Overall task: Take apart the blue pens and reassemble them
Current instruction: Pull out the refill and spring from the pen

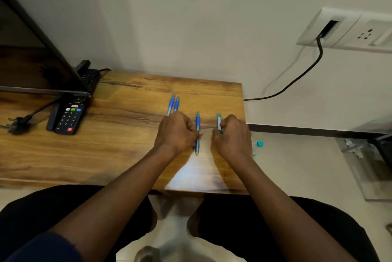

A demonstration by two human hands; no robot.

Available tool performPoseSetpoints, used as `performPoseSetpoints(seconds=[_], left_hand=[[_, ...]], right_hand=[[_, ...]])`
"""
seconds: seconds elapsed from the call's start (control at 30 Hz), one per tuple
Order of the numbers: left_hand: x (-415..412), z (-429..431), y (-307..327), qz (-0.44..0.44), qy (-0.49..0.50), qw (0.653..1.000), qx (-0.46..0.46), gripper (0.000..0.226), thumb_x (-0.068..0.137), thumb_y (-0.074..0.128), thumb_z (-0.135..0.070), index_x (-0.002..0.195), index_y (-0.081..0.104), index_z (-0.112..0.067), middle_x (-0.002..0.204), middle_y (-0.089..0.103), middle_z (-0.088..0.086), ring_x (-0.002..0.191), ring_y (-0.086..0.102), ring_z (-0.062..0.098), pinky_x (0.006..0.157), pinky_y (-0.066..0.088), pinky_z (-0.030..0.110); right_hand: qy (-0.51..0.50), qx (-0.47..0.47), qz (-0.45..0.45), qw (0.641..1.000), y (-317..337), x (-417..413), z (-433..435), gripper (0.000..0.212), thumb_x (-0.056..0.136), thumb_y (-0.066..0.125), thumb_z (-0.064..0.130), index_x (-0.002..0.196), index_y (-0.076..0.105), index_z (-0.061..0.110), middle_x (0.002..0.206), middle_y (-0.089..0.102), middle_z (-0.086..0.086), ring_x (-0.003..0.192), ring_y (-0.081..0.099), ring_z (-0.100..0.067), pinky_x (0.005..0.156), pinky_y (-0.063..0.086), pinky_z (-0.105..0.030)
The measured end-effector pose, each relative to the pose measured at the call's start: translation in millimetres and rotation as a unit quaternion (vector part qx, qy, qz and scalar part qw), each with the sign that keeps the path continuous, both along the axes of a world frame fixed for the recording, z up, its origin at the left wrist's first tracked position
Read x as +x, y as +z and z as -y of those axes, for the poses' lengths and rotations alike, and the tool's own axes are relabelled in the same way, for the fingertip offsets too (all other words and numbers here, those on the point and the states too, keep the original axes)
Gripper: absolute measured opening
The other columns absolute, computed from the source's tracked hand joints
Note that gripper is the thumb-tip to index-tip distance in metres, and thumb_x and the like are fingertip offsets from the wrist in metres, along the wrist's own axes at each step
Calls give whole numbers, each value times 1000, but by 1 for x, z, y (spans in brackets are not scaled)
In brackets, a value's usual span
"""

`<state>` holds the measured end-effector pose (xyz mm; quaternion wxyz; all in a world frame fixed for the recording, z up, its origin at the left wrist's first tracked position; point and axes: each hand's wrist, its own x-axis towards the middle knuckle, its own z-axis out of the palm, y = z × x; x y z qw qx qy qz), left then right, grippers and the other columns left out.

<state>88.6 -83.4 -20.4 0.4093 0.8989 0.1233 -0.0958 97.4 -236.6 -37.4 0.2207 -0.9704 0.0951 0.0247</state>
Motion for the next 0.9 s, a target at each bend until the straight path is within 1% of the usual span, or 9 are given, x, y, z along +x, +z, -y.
performPoseSetpoints(seconds=[0.17,0.27,0.4,0.53,0.63,0.7,0.77,0.83,0.9], left_hand=[[-4,-3,-4,12,1,1000,19,19,83,89,-22,72,74,-18,64,75,-6,62,74,4,71,67,37],[-7,-3,-1,24,-12,999,36,19,85,87,-24,73,73,-21,68,74,-7,67,73,6,72,66,38],[-10,-7,14,44,-32,998,43,17,88,83,-37,84,73,-24,76,73,-9,73,69,6,66,55,27],[-9,-16,41,48,-19,985,-167,14,93,79,-26,103,76,-17,90,77,3,73,77,15,67,63,31],[-13,-20,53,15,-17,955,-295,20,95,77,-23,112,76,-12,90,77,14,74,76,18,71,65,33],[-14,-21,54,10,-12,944,-329,19,94,77,-19,112,77,-10,86,77,15,75,76,19,72,66,32],[-16,-22,51,18,4,939,-344,17,93,77,-15,108,78,-7,86,78,18,75,76,19,71,65,30],[-16,-23,50,19,24,929,-369,15,93,77,-11,105,78,-3,86,77,19,75,75,18,70,65,28],[-15,-25,52,10,51,911,-410,14,93,76,-8,104,77,0,84,78,16,73,75,16,69,65,26]], right_hand=[[-25,52,-22,998,6,2,2,29,87,78,25,111,64,16,105,67,-4,94,63,-20,81,60,-41],[-43,88,-35,995,13,-1,4,27,86,78,29,108,71,16,105,70,-2,95,65,-20,81,61,-43],[-49,164,-42,984,30,-7,8,16,85,79,32,94,74,19,97,73,4,94,67,-17,84,60,-44],[-25,248,-50,967,56,-17,12,8,82,80,26,87,76,21,83,74,5,81,71,-14,82,62,-45],[48,177,-5,983,73,-24,13,10,82,78,25,91,75,22,80,70,11,77,68,-11,72,60,-38],[96,117,29,988,82,-27,12,12,84,77,27,96,74,25,82,65,15,78,65,-9,68,57,-33],[119,111,36,986,87,-27,12,14,84,78,27,97,74,26,82,64,17,78,64,-7,67,55,-30],[113,167,17,979,86,-26,11,13,83,80,22,95,75,25,80,68,13,74,64,-6,66,56,-29],[64,318,-22,946,87,-25,11,11,84,79,14,94,77,19,81,73,1,73,67,-8,68,58,-31]])
